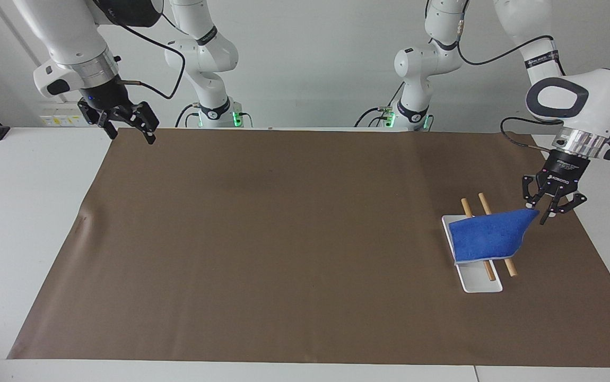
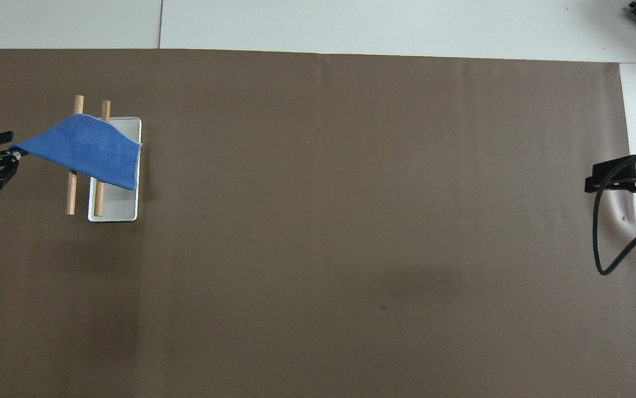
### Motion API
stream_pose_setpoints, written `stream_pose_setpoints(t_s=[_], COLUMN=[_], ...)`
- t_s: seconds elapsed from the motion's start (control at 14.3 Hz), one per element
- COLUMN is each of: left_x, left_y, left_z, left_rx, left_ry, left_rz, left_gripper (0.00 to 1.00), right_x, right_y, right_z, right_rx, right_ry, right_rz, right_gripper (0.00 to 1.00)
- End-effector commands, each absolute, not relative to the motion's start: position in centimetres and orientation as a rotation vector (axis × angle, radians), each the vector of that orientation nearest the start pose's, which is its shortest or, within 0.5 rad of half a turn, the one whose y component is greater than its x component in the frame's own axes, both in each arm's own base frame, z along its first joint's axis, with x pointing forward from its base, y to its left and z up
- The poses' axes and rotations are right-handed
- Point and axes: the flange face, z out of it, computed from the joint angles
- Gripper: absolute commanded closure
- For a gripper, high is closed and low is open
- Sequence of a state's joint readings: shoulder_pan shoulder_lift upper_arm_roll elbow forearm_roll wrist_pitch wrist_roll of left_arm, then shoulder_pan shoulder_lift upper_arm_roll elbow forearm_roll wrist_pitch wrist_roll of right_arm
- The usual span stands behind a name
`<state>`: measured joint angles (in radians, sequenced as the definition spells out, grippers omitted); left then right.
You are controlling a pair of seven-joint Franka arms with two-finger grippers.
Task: Right arm passes towel to left arm to hang
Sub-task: 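Lower the towel onto the dowel crossbar and open the left gripper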
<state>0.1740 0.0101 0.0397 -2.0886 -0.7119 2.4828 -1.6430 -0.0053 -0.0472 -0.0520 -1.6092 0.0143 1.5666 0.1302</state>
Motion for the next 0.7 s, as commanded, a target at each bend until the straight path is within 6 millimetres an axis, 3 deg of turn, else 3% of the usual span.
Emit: stream_pose_setpoints(t_s=[0.0, 0.07, 0.14, 0.63], left_x=[55.81, 55.65, 55.93, 56.34], left_y=[13.3, 13.84, 13.55, 13.69], left_z=[46.4, 46.42, 46.62, 47.31], left_rx=[1.065, 1.085, 1.106, 1.252], left_ry=[2.275, 2.267, 2.252, 2.195], left_rz=[-0.107, -0.108, -0.092, -0.023], left_gripper=[0.44, 0.28, 0.0, 0.0], right_x=[53.9, 53.9, 53.71, 53.5], right_y=[-2.54, -2.42, -2.4, -2.25], right_z=[63.38, 63.24, 62.94, 62.81], right_rx=[-3.122, -3.121, -3.122, -3.123], right_ry=[0.249, 0.218, 0.187, 0.177], right_rz=[0.005, 0.01, 0.019, 0.02], right_gripper=[0.0, 0.0, 0.0, 0.0])
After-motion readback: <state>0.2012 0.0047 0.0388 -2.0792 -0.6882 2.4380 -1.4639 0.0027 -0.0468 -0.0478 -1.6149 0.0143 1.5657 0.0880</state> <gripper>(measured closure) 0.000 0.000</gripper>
